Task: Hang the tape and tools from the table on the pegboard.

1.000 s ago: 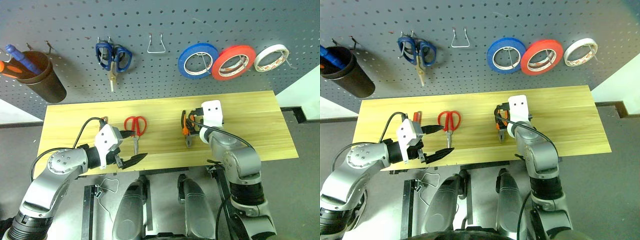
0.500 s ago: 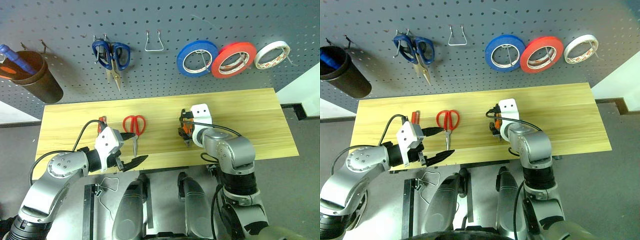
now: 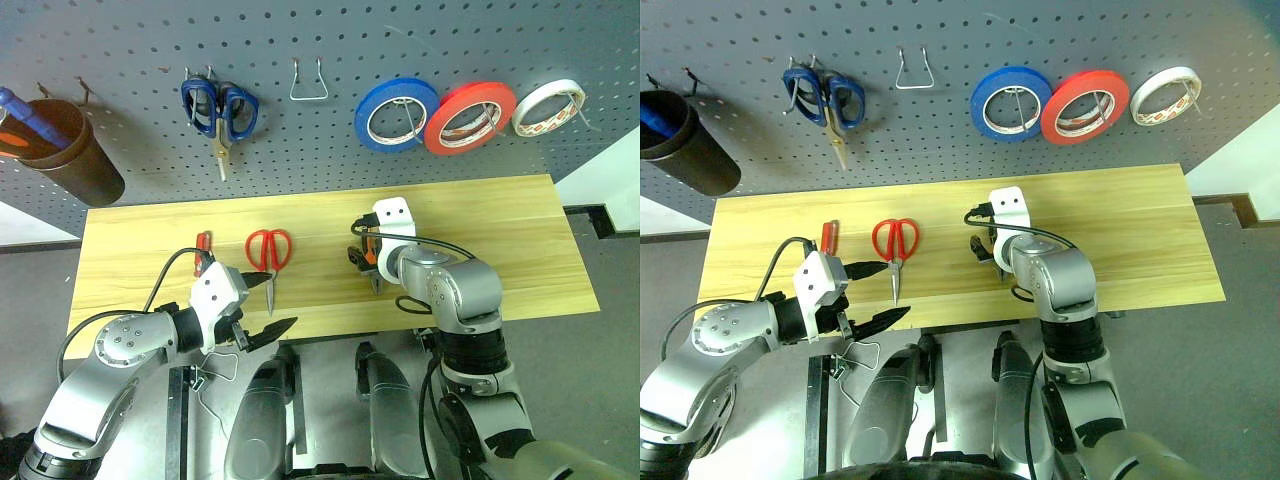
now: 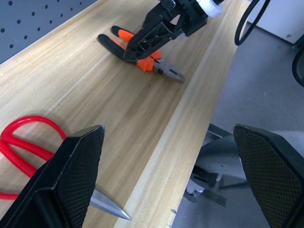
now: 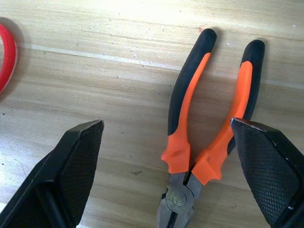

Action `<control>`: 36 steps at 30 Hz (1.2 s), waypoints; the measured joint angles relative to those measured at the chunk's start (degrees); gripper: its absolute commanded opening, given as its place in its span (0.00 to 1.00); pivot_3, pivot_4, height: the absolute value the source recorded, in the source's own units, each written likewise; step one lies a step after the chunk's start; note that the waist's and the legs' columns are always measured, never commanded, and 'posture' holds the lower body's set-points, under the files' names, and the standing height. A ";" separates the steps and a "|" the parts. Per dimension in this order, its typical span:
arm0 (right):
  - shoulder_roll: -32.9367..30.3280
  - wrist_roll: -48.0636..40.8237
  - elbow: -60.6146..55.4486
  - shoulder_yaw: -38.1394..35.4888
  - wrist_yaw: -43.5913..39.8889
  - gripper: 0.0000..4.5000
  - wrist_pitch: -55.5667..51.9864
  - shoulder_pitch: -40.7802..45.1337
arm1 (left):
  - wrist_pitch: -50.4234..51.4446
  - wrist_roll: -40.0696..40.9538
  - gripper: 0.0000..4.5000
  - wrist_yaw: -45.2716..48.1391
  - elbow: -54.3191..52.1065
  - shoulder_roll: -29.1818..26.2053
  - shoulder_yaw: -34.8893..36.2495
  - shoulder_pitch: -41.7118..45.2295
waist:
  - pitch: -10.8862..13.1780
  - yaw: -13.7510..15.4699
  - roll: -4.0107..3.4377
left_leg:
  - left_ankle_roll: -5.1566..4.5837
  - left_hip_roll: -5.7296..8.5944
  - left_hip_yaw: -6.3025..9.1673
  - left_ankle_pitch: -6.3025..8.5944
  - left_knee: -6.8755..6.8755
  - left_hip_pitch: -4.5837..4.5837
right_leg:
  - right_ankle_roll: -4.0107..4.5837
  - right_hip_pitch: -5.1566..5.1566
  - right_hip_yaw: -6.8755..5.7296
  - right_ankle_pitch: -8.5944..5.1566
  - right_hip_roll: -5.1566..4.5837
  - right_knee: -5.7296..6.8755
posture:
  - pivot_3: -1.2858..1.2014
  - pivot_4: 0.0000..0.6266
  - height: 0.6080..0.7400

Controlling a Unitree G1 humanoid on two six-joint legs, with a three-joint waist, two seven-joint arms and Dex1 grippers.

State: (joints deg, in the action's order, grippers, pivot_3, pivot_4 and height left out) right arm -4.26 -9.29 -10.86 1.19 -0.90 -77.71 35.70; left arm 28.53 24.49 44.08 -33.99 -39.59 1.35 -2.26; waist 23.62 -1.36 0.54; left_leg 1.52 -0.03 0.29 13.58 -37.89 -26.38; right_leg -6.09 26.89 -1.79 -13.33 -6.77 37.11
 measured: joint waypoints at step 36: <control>3.73 3.54 7.71 -4.88 3.87 0.99 -3.54 4.99 | 1.71 1.26 1.00 -0.77 -2.48 -0.27 0.48 -1.56 | 0.90 -1.28 -0.19 | 0.01 0.00 -0.06 0.00 0.15 -0.13 | -0.01 0.24 0.02 -0.01 0.01 -0.01 | 0.53 0.79 0.82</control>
State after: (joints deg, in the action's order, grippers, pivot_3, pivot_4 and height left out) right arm -0.53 -5.75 -3.15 -3.69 2.97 -81.25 40.69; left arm 30.23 25.75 43.31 -36.47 -39.87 1.84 -3.82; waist 24.52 -2.65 0.36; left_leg 1.53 -0.03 0.23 13.58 -37.73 -26.52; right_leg -6.10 27.13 -1.76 -13.33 -6.76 37.10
